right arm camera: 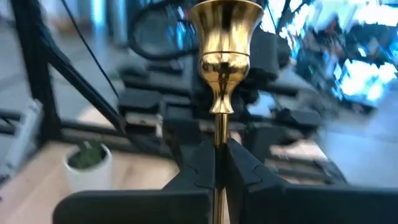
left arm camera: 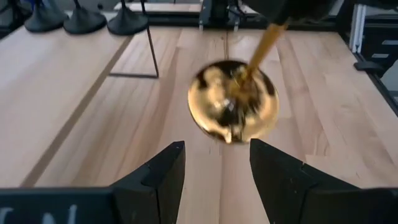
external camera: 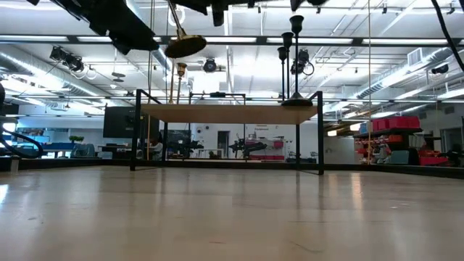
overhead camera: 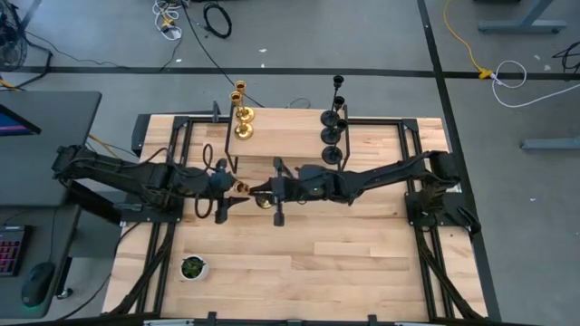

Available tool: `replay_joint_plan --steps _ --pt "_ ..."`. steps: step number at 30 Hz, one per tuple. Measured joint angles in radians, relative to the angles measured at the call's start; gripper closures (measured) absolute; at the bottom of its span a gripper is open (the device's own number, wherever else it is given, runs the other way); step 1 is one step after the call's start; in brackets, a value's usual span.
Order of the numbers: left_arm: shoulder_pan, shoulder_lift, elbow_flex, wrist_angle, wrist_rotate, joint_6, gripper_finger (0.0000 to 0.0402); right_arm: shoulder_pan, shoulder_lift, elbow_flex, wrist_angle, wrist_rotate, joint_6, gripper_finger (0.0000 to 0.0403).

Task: Pick & Place candle stick holders
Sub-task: Put the gold candle holder on the shelf aligned with the other gold candle holders

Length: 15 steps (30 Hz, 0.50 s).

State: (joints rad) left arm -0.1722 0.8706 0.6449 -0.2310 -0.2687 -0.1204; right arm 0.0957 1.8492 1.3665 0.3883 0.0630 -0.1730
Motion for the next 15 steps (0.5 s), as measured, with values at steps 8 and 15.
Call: replay_joint_plan --steps 8,15 --pt "0.0 0.0 0.0 0.101 0.0 0.055 0.022 -0.017 -0.001 -0.224 0.505 -0.079 0.044 0.0399" --pt "0.0 0.0 0.0 0.271 0.0 0.135 0.022 -0.012 0.001 -0.295 0.724 -0.109 0.076 0.0399"
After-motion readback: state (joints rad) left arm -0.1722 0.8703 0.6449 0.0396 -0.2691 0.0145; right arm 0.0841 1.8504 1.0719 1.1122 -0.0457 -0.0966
